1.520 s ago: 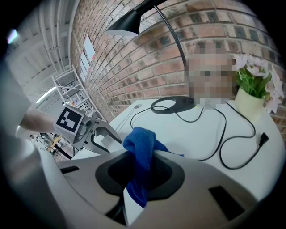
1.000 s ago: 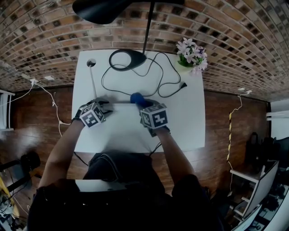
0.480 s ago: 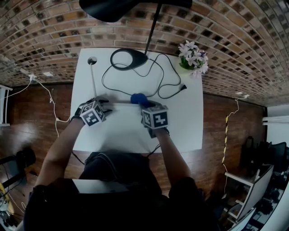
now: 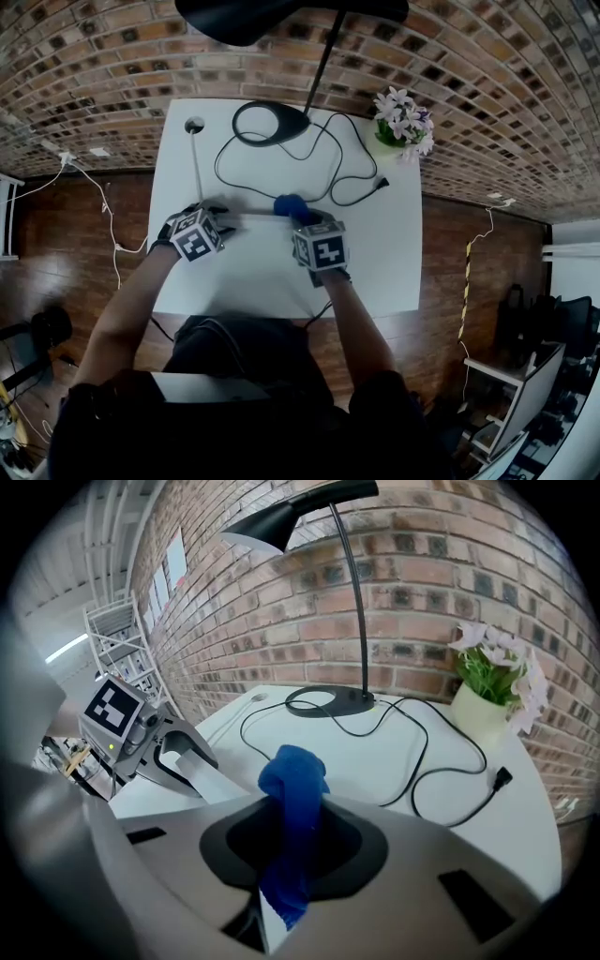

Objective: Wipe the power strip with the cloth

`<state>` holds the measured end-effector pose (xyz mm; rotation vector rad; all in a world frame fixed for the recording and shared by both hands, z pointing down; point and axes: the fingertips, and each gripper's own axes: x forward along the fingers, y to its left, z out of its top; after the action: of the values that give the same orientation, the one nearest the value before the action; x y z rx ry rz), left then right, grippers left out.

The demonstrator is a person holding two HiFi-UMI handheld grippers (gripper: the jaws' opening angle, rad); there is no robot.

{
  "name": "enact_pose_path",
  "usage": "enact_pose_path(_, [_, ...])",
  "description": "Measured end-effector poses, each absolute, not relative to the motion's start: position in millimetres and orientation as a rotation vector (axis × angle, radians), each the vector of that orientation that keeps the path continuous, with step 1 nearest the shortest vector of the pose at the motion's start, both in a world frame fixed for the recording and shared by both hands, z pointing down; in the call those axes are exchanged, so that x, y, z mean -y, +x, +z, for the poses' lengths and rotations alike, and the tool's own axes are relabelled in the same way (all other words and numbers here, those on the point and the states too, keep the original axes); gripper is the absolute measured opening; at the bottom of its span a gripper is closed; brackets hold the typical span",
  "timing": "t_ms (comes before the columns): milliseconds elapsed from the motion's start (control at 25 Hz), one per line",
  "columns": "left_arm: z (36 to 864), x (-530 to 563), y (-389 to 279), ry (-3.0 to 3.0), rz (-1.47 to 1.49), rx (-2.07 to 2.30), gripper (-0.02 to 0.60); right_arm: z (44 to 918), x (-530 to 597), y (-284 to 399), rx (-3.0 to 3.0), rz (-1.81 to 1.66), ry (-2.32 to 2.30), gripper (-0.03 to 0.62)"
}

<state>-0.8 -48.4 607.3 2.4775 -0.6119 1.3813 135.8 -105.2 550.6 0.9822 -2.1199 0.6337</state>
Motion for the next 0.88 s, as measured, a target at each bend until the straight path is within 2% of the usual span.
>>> enact_pose_path(680, [606.3,48.1,0.6,2.486,1.369,0.626,0.212,550.0,103.6,136.0,2.043,0.587,1.103,0.064])
enact_pose_path(880, [606.3,49.0,0.0,2.487,1.36,0.634,0.212,537.6,97.9,116.0,2.085,0.545,1.077,0.064])
